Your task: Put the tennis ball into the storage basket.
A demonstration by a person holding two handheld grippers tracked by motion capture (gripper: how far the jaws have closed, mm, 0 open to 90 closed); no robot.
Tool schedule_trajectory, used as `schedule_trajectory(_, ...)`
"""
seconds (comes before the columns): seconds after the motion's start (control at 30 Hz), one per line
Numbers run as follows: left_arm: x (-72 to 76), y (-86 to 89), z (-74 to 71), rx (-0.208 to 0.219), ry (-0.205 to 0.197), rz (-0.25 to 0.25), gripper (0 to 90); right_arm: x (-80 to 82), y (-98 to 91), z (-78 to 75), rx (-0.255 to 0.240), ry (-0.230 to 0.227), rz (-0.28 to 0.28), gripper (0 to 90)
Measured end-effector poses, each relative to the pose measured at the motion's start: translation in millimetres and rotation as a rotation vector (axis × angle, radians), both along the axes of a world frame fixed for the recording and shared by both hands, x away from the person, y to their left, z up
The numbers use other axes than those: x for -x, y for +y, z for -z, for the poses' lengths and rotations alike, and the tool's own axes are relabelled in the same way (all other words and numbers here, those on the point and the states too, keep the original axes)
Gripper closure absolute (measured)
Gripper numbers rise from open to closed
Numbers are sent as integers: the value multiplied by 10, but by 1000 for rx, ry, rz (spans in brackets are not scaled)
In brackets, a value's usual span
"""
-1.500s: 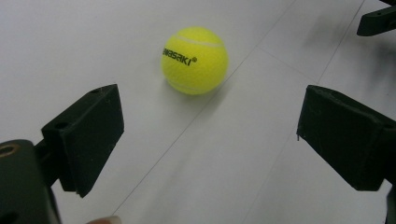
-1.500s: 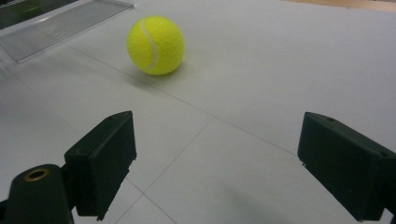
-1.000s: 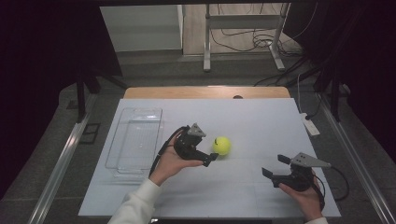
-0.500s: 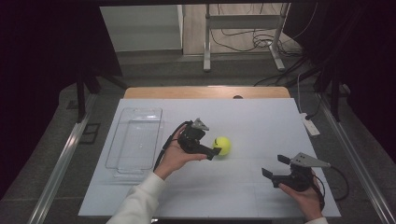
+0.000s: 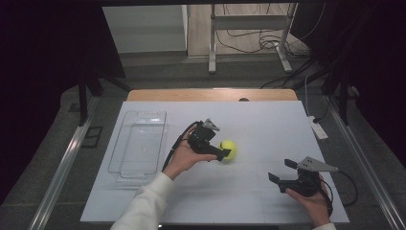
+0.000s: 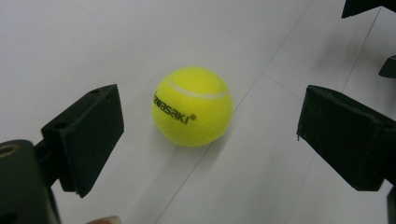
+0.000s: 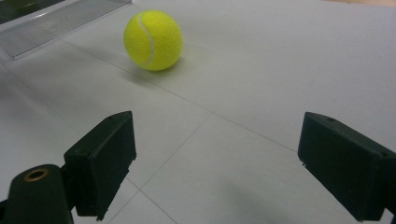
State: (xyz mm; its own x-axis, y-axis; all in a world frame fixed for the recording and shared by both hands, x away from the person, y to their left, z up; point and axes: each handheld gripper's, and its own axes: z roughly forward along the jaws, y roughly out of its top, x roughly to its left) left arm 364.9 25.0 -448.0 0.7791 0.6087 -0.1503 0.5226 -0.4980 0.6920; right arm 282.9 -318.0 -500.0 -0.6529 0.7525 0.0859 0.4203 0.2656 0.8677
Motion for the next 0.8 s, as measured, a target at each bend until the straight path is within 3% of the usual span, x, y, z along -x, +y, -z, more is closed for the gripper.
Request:
schedule_trajectory(0.37, -116, -115, 31, -24, 14, 11, 67, -5, -6, 5, 0, 2, -1, 115)
schedule_trajectory(0.8, -225, -238, 150, -45, 58, 24, 55, -6, 1, 9, 2, 5, -3, 114)
